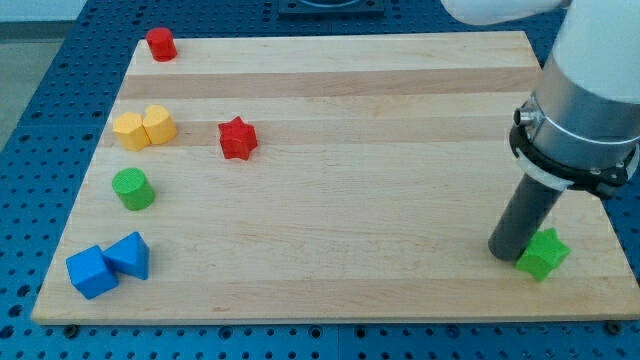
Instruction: Push the red star into the red circle
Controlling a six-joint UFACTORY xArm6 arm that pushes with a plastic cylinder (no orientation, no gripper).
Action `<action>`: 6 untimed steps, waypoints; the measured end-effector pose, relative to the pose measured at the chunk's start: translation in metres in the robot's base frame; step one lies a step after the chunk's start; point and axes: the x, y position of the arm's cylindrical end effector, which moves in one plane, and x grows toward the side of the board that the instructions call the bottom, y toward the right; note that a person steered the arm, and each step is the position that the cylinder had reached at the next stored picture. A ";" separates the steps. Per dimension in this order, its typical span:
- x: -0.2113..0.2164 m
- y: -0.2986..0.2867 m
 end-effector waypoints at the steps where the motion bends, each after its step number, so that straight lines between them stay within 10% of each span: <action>1: -0.013 -0.041; 4: -0.090 -0.272; 6: -0.161 -0.312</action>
